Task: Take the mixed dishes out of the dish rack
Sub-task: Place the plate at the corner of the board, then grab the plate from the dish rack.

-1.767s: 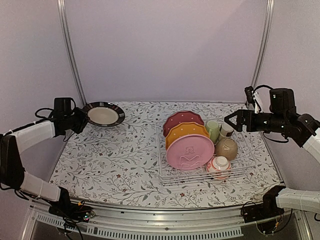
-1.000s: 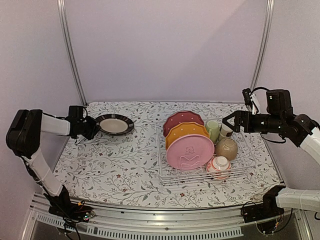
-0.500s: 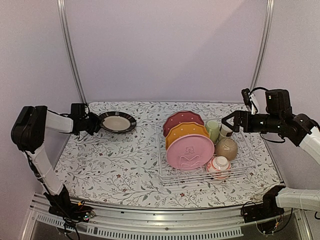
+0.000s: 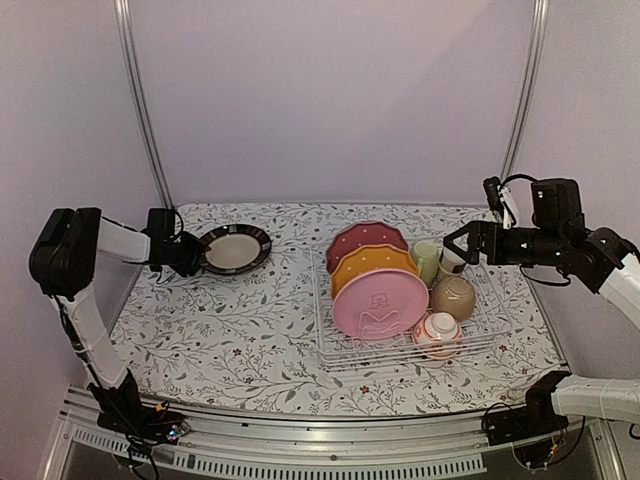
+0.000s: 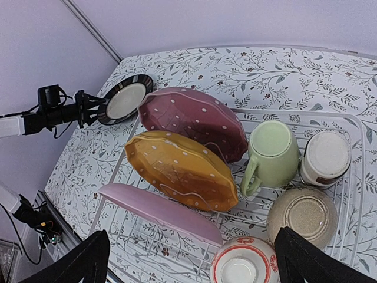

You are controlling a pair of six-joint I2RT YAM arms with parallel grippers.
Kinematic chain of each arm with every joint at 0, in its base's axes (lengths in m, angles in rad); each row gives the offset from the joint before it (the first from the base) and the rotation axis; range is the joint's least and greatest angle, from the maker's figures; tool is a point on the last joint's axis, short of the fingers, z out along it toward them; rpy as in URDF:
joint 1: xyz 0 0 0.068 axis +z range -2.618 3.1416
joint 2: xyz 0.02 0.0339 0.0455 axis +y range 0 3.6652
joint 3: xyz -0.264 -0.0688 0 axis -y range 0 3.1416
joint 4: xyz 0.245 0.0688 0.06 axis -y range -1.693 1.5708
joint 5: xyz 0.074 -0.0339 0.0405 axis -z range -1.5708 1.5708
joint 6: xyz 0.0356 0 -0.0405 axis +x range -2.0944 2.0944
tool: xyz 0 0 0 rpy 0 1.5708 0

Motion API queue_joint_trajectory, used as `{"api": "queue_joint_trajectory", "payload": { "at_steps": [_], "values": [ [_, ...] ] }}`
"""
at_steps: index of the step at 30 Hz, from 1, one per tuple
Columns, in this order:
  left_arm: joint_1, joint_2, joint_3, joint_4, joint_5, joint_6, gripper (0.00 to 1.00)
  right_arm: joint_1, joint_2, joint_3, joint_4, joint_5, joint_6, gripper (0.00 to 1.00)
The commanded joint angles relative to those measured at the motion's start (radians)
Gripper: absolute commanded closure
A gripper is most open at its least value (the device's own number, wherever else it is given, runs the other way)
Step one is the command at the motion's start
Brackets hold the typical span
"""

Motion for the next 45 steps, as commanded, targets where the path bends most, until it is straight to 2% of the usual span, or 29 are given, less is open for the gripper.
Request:
{"api": "queue_joint_trajectory", "payload": {
  "at_steps": [1, 5, 10, 13, 17, 22, 23, 24, 25, 28, 33, 39, 45],
  "values": [
    [-0.006, 0.043, 0.046, -0.038, -0.001, 0.032, 0.50, -0.006, -0.012, -0.010, 0.003, 0.003, 0.004, 0.01],
    [-0.013, 0.045, 0.059, -0.094, -0.032, 0.056, 0.43, -0.006, -0.012, -0.010, 0.001, 0.006, 0.002, 0.01],
    [-0.013, -0.006, 0.078, -0.261, -0.108, 0.097, 0.22, -0.006, -0.008, -0.008, 0.001, 0.003, 0.001, 0.01],
    [-0.015, -0.075, 0.102, -0.364, -0.161, 0.144, 0.19, -0.006, -0.004, -0.007, 0.003, 0.003, -0.001, 0.01],
    [-0.041, -0.221, 0.138, -0.481, -0.215, 0.280, 0.14, -0.006, 0.008, -0.007, 0.003, -0.001, -0.006, 0.01],
    [-0.148, -0.387, 0.249, -0.610, -0.218, 0.573, 0.12, -0.006, 0.021, -0.012, -0.001, -0.009, -0.021, 0.01],
    [-0.171, -0.420, 0.259, -0.614, -0.193, 0.632, 0.12, -0.007, 0.022, -0.012, -0.002, -0.011, -0.026, 0.01],
    [-0.189, -0.448, 0.272, -0.625, -0.168, 0.678, 0.06, -0.006, 0.024, -0.012, -0.003, -0.013, -0.031, 0.01],
    [-0.202, -0.474, 0.283, -0.632, -0.124, 0.732, 0.04, -0.006, 0.024, -0.012, -0.005, -0.016, -0.034, 0.01],
    [-0.262, -0.531, 0.328, -0.665, 0.029, 0.876, 0.02, -0.006, 0.024, -0.015, -0.004, -0.021, -0.045, 0.01],
    [-0.386, -0.544, 0.387, -0.711, 0.124, 1.026, 0.04, -0.006, 0.034, -0.030, 0.014, -0.044, -0.048, 0.01],
    [-0.548, -0.504, 0.451, -0.746, 0.171, 1.214, 0.04, -0.006, 0.026, -0.052, 0.021, -0.051, -0.038, 0.01],
    [-0.708, -0.362, 0.593, -0.882, 0.115, 1.353, 0.07, -0.007, 0.004, -0.081, 0.021, -0.046, -0.033, 0.01]
  ]
}}
